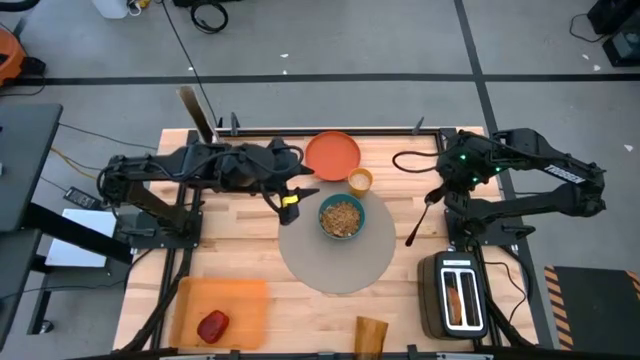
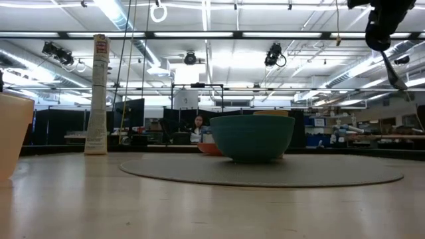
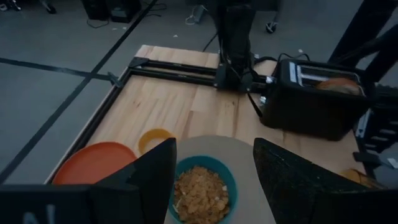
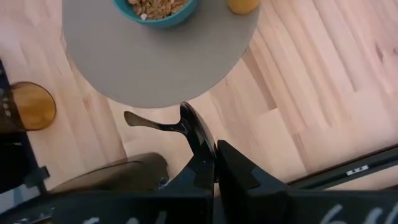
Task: Arrange a breakfast setting
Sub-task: Put the black spoon on the gray mat to the right of the green bowl
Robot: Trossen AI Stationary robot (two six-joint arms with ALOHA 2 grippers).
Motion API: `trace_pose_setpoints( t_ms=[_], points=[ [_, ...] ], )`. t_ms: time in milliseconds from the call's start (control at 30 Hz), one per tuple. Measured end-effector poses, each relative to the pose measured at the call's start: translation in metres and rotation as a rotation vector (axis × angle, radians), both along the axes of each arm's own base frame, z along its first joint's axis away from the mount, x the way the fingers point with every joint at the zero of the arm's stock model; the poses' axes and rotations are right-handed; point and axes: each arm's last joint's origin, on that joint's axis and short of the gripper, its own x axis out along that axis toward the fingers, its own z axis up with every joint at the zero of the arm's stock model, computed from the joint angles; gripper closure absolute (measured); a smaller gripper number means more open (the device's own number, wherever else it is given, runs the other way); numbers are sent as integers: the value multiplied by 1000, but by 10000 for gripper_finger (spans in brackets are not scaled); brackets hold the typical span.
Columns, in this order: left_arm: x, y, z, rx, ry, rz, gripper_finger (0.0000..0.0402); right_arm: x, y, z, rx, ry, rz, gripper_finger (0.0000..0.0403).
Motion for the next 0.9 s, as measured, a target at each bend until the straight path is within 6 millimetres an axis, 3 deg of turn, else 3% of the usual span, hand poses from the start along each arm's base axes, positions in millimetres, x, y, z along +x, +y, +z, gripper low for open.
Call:
trace_pose_setpoints(
  t_ms=[200,433,600,900],
  points=[
    [-9,-19,-2,13,55,-73,180,2,2,1,77,-14,-70,391],
    [-20,-35,2,-4,47,-121,180,8,9,3,130,-73,-27,391],
    [-22,-36,3,-5,42,-130,180,21,16,6,212,-127,-23,391],
    [-28,-37,5,11,54,-143,180,55,25,-11,269,-17,53,391]
  ],
)
